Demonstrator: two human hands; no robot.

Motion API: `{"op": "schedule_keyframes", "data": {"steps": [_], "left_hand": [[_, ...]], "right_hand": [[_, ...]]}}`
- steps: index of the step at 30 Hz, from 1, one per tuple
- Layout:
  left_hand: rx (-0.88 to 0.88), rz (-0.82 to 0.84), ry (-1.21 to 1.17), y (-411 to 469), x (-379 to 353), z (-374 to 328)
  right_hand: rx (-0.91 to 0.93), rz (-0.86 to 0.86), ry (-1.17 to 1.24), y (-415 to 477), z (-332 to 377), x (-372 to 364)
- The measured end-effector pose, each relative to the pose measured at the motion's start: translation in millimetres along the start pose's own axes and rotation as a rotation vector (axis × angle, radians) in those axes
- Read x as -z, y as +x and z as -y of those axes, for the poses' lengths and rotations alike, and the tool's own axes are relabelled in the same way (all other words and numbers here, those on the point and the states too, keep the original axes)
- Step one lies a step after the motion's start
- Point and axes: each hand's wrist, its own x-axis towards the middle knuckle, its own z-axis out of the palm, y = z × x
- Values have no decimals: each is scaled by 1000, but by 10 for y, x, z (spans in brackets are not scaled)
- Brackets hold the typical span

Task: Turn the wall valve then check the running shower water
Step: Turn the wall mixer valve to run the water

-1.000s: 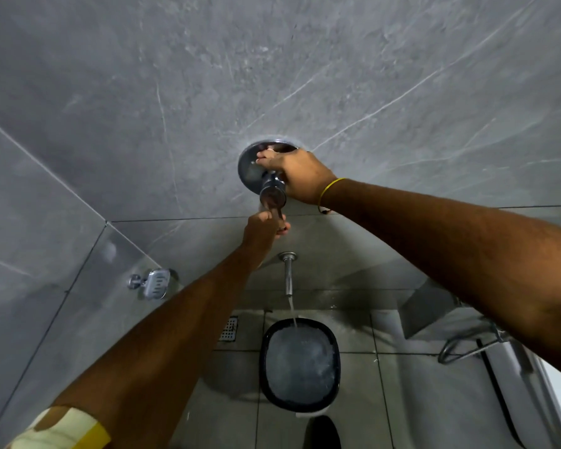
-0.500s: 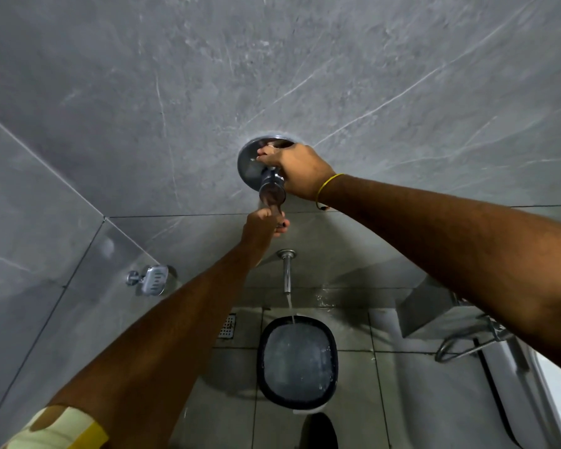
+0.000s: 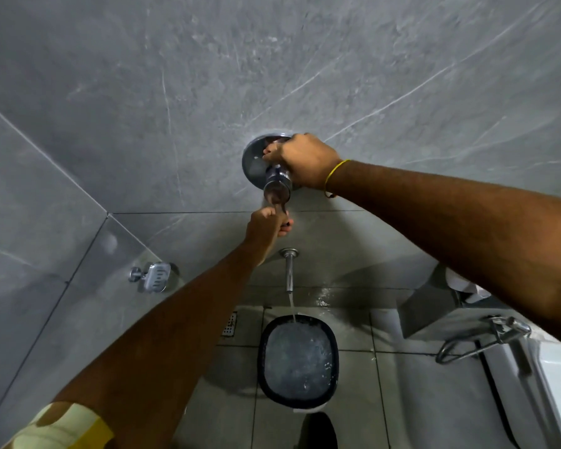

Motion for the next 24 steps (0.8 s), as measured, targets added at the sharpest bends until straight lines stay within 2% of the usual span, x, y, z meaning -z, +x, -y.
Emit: {"op": "schedule_keyframes", "data": {"steps": [5,8,11,14,18,20,21,24], "left_hand": [[-11,-37,7,-48,-8,8],[-37,-39,29,-87,7,27],[-59,-18,66,-113,28,34],[-65,-2,98,-113,57,27],[-142,-2,432,-151,187,116],[-159,19,559,-190,349,228],[-159,27,612,-208,447,290],[-176,25,807,-283,799,390]], "right_hand": [[149,35,-260,68,-63,95],[301,37,-438,120,-96,155],[505,-20,-659,220,-154,161],[675,-109,-731,311,-231,117],[793,-232,-753,383,-337,81],[766,-229,-754,336,-350,66],[689,-194,-728,287,-341,22],[222,-144,-494,97,-211,-226]]}}
